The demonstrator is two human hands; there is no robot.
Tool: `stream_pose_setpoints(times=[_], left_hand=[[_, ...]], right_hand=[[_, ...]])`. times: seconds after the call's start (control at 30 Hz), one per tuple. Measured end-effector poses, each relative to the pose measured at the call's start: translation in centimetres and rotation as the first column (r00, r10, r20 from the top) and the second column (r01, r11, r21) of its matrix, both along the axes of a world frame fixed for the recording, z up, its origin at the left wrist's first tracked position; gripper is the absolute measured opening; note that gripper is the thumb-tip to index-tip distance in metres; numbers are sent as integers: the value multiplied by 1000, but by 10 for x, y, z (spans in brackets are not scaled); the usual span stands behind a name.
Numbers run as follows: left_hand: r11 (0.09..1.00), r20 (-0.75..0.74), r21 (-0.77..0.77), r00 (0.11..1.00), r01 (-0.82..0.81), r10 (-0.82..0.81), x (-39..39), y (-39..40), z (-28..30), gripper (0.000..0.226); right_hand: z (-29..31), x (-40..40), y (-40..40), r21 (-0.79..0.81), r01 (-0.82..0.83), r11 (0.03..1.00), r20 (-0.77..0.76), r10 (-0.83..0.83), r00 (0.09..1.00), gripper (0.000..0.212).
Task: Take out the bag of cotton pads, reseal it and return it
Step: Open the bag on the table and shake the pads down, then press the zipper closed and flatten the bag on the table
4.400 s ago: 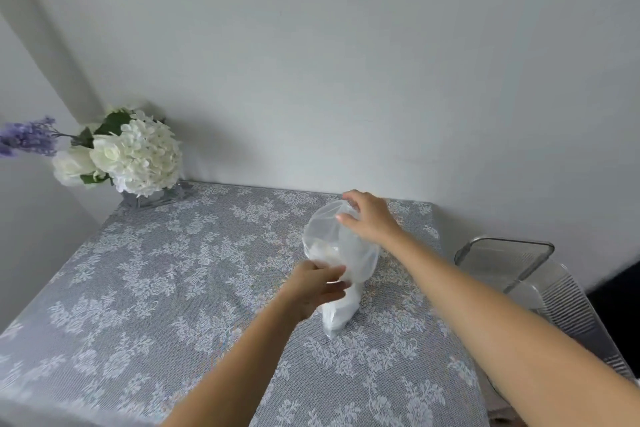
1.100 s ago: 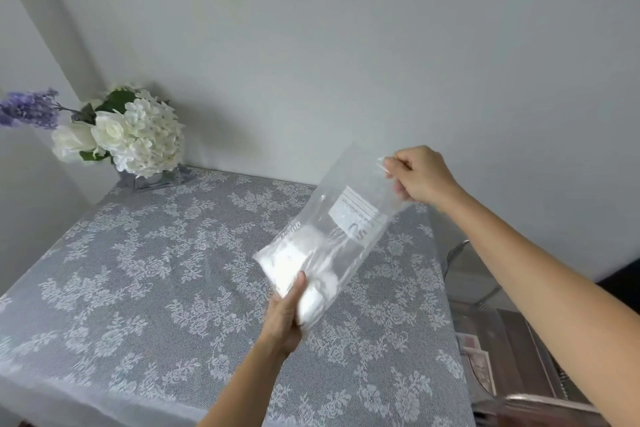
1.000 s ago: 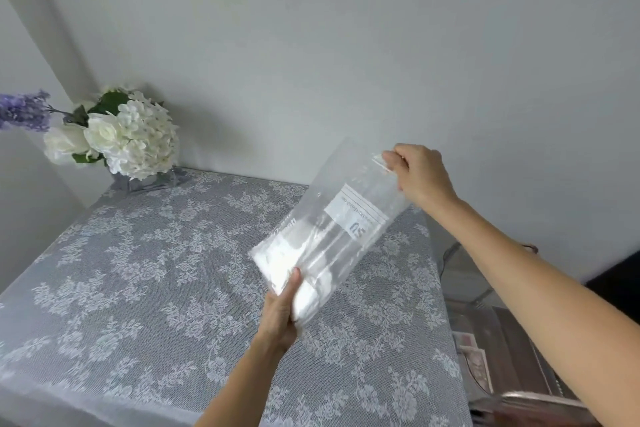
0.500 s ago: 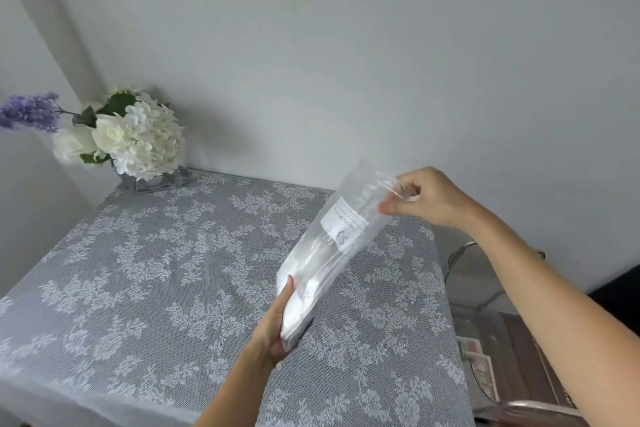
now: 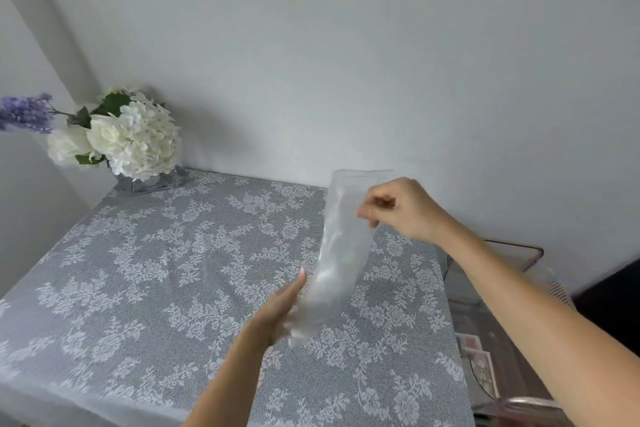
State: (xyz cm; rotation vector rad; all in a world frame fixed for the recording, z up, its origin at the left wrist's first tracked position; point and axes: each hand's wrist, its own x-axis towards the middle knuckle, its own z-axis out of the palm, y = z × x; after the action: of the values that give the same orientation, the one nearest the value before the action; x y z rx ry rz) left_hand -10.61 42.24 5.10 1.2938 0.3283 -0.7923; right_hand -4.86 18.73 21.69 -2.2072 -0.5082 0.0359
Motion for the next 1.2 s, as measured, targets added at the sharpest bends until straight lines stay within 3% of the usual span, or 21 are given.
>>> stream_pose_setpoints(times=[0.1,0.17,0.27,0.33,0.4,0.47,0.53,0.63,0.8,0.9,1.1,1.2], left_hand=[[995,450,-11,889,103,-87,8,-8,31,94],[990,613,30,780,138,-127,14,-23,50,68],[996,668,6,742,-86,60,27,-34,65,29],[985,659,30,744,-170,109,33,-29,65,15],[982,646,43,755,-184,113,38,-20,68,11],[991,653,50,754,-128,65,42,-14,70,12],[992,681,88,732,-88,4,47,-10,77,12],[983,741,175,665,-55,-95,59,-9,90,18],[966,742,260,642,-6,-196,81,-7,108,22],[924,768,380,569,-38,-293,89,-1,114,22],[729,727,665,366,-163,-581,103,15,127,12],[688,708,702,288,-185,-645,104,11,129,14]], right_hand=[[-10,-6,25,-151,-41,988,31,46,998,19],[-12,-9,37,-222,-70,973,44,82,996,22],[-6,-12,39,-340,-122,932,58,150,987,26],[-1,-10,24,-568,-70,820,76,137,988,48],[2,-8,0,-763,-7,647,66,88,994,58],[0,-8,-24,-816,14,578,16,-2,1000,49],[-2,-10,-43,-811,38,584,4,-59,998,31],[-6,-12,-61,-722,69,688,15,-85,996,16],[-10,-17,-75,-558,155,815,112,-111,988,17],[-16,-24,-82,-393,238,888,161,-188,969,9],[-23,-23,-89,-251,350,903,191,-308,932,29],[-24,-18,-90,-227,393,891,188,-356,915,23]])
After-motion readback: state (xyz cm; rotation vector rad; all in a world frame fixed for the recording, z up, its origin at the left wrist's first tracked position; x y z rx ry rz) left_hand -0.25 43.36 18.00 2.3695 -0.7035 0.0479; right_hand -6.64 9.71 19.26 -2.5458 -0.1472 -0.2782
